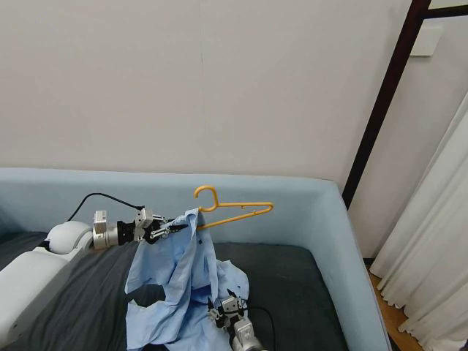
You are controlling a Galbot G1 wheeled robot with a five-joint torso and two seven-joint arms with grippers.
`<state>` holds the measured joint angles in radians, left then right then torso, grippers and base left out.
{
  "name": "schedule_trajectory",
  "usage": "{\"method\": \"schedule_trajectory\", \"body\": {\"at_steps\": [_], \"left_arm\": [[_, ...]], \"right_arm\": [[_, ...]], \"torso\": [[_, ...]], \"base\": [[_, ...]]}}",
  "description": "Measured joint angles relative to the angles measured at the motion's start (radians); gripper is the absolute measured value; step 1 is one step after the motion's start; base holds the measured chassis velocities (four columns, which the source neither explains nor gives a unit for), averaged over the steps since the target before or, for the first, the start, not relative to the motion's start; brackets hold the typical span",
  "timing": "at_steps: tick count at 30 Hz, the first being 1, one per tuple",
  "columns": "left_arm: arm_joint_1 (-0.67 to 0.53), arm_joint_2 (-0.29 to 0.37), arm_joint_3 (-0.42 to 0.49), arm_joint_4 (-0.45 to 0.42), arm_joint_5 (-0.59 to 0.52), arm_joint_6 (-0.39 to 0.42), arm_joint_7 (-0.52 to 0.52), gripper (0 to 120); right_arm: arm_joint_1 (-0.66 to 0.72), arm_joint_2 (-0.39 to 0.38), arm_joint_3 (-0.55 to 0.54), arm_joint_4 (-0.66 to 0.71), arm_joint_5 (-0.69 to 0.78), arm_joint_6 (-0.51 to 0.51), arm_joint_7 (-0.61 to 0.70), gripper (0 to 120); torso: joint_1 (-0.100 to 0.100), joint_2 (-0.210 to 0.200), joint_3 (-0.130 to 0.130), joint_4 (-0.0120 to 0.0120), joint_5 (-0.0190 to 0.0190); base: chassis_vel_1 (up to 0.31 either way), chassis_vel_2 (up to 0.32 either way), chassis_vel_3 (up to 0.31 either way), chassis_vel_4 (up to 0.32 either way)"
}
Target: Pick up the clothes from the sofa and hang them on the clothes hanger.
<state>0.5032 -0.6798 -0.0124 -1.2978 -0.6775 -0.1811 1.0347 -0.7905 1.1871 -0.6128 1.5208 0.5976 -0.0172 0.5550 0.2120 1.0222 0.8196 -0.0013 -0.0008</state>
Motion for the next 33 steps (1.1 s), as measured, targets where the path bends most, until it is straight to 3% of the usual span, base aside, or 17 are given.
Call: {"method": "schedule_trajectory", "body": {"at_steps": [1,9,12,14,23,28,33], "left_arm": [[0.0,0.0,0.0,0.0,0.0,0.0,0.0,7],[0.002,-0.002,-0.002,-0.001,0.0,-0.002,-0.004,7],[0.001,-0.002,-0.002,-0.001,0.0,-0.003,-0.005,7],[0.0,-0.003,-0.002,0.002,0.0,-0.011,-0.008,7],[0.003,-0.004,-0.013,0.005,-0.033,-0.035,-0.017,7],[0.002,-0.006,-0.017,-0.002,-0.062,-0.04,-0.012,7],[0.002,-0.003,-0.017,-0.022,-0.126,-0.061,-0.01,7]], "right_arm": [[0.0,0.0,0.0,0.0,0.0,0.0,0.0,51],[-0.005,-0.017,0.022,0.002,-0.006,0.006,-0.029,18],[-0.006,-0.022,0.03,0.006,-0.006,0.012,-0.039,12],[-0.006,-0.039,0.067,0.027,0.004,0.025,-0.063,1],[0.02,-0.154,0.271,0.143,0.146,0.026,-0.261,0],[0.044,-0.211,0.384,0.221,0.311,-0.085,-0.31,0],[0.081,-0.243,0.481,0.296,0.452,-0.235,-0.232,0]], "torso": [[0.0,0.0,0.0,0.0,0.0],[0.0,0.0,0.0,0.0,0.0],[0.0,0.0,0.0,0.0,0.0001],[0.0,0.0,0.0,0.0,0.0002],[0.0,0.0,0.0,-0.0001,0.0003],[0.0,0.0,0.0,-0.0001,0.0002],[0.0,0.0,0.0,-0.0001,0.0002]], "base": [[0.0,0.0,0.0,0.0],[0.0,0.0,0.0,0.0],[0.0,0.0,0.0,0.0],[0.0,0.0,0.0,0.0],[0.0,0.0,0.0,0.0],[0.0,0.0,0.0,0.0],[0.0,0.0,0.0,0.0]]}}
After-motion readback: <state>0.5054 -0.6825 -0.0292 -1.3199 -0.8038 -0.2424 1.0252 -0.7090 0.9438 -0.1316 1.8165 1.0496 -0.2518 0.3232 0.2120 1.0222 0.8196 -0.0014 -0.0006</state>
